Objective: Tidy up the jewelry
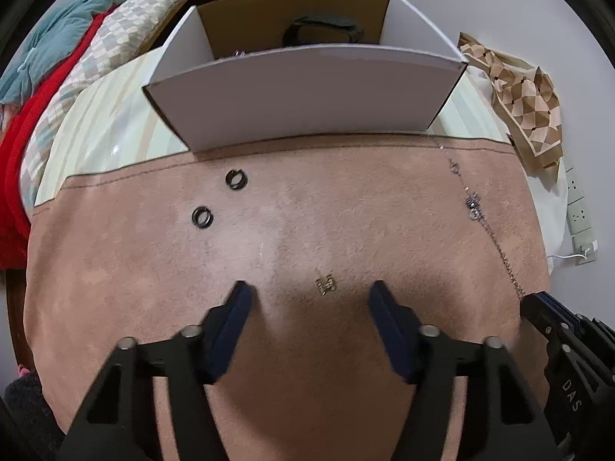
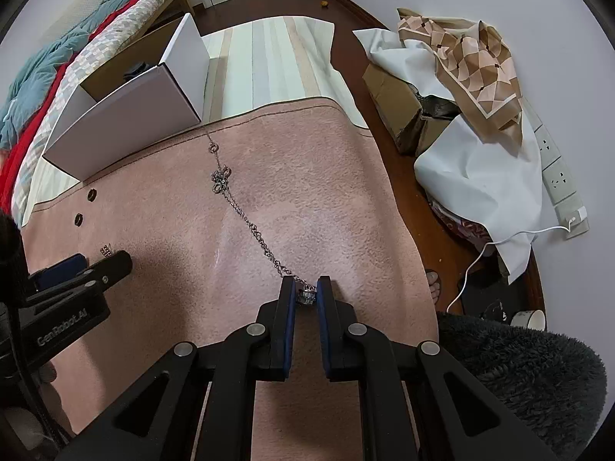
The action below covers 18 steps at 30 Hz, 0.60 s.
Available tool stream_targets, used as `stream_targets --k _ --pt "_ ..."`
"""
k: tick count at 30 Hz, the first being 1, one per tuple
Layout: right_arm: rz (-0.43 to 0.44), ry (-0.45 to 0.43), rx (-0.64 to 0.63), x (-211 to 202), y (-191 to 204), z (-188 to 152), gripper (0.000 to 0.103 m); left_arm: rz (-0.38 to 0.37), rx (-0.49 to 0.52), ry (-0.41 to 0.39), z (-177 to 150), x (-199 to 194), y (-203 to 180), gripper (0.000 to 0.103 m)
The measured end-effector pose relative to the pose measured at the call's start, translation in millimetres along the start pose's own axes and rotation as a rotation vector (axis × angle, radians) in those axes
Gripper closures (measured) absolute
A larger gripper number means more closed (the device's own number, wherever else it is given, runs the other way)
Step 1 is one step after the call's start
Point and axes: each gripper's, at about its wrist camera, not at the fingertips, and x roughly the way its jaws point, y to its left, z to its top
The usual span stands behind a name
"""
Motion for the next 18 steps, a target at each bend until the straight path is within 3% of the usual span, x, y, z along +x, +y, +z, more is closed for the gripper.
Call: stream_targets --k 2,4,8,18 --pt "-0.001 0.001 -0.002 0.1 0.0 -0.2 0.091 -0.004 0.003 -0.003 2.2 -0.2 -2.2 0.051" --pt "-0.001 0.001 -0.001 0.0 -0.2 -0.2 0.091 -0.001 0.011 -0.014 2.8 -0.8 -1.7 0.062" --pt "0.000 0.002 -0.002 -0.2 0.1 0.1 0.091 -0.015 0.023 -0.022 4.2 -0.9 -4.3 0.095" --pt "0.034 -0.055 -0.016 -23.2 10.9 5.4 0.092 -0.056 0.031 -0.039 -4.0 -15.4 1.0 0.097"
